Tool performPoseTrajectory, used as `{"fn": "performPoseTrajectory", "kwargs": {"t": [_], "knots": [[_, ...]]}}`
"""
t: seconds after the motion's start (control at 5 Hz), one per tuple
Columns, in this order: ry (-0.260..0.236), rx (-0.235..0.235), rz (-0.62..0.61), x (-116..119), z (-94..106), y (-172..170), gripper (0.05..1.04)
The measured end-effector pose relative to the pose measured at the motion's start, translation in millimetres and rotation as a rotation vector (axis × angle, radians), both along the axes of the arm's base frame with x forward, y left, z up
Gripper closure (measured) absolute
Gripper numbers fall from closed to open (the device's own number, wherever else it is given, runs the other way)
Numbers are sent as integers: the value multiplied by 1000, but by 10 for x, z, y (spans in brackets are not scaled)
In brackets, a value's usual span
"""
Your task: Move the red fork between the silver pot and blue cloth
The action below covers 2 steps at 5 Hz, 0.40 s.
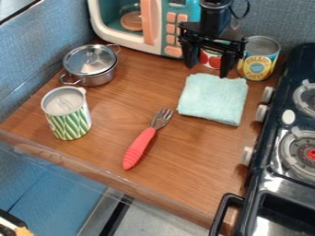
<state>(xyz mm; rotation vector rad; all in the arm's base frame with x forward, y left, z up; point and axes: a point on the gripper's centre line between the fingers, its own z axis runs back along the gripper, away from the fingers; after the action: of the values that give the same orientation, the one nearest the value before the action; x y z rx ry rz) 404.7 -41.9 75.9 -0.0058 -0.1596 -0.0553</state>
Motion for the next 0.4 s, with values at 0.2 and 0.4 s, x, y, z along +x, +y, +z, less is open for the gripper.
{"fn": "performPoseTrajectory", "kwargs": {"t": [0.2, 0.4], "knots": [[53, 6, -3, -64, -196, 7, 85], [93, 7, 16, -304, -306, 199, 85]]}}
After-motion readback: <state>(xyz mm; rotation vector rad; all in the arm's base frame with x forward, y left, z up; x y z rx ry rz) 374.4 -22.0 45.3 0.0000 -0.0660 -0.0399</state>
